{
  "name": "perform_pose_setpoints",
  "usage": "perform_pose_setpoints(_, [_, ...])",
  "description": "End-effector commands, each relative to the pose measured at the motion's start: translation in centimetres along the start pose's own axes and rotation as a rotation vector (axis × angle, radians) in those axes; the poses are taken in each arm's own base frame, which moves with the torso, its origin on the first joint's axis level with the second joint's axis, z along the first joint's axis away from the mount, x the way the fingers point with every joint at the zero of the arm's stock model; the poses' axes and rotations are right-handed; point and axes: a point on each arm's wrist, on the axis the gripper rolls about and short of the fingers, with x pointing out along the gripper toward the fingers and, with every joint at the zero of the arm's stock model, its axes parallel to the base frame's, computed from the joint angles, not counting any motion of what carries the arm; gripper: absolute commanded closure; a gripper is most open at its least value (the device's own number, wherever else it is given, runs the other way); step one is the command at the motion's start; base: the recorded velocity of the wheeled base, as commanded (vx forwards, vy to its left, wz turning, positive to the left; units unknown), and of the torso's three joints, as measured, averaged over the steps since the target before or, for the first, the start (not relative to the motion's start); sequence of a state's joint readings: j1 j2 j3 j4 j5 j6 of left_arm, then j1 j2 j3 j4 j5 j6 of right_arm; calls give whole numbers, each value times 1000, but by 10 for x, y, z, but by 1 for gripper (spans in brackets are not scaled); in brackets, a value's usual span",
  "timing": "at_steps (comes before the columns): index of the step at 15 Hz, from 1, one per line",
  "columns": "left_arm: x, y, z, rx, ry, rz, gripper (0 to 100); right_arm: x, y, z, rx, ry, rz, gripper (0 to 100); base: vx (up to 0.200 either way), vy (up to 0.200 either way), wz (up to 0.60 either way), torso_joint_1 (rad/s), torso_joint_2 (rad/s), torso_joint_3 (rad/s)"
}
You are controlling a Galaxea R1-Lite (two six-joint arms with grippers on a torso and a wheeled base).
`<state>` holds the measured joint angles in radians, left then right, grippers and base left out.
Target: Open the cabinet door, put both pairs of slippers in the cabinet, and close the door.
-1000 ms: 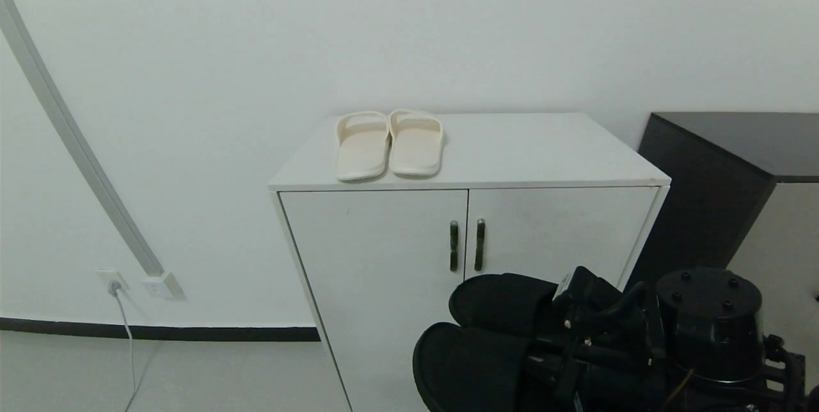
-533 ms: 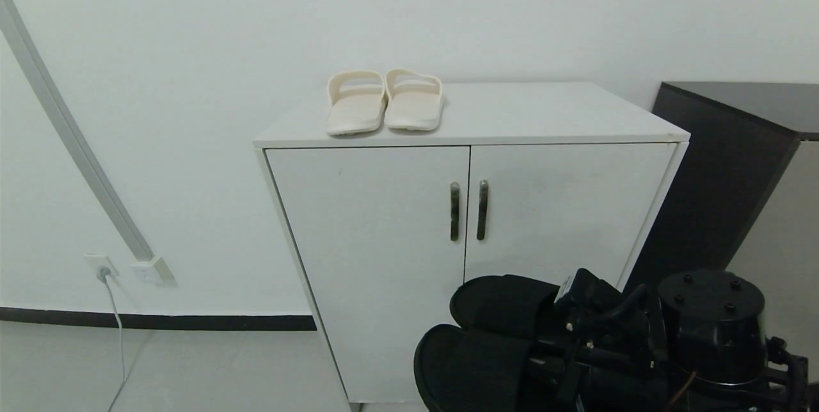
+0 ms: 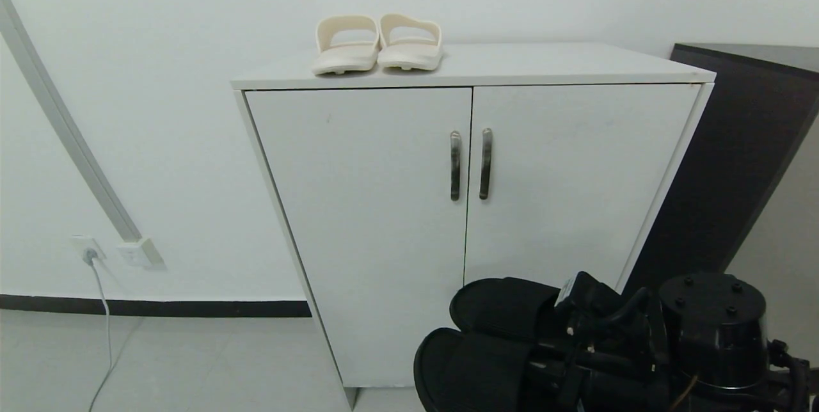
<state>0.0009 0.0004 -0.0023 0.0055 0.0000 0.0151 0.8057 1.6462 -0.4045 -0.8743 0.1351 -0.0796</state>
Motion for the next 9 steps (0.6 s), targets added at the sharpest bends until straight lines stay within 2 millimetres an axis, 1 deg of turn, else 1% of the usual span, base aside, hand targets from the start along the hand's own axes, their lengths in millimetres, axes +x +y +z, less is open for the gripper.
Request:
perform_pose_setpoints(1, [0,0,0,0,-1,1,0,-2,0,1,-2,-9,2,100,0,0,0,2,139,110])
perform_pose_setpoints(7, [0,0,0,-23,-2,2,0,-7,3,2,-6,-19,10,100,0,0,0,0,0,0])
perform_pose_setpoints(9, [0,0,2,-21,-10,1,0,-7,3,3,-6,-21,10,100,0,0,0,-17,146,144])
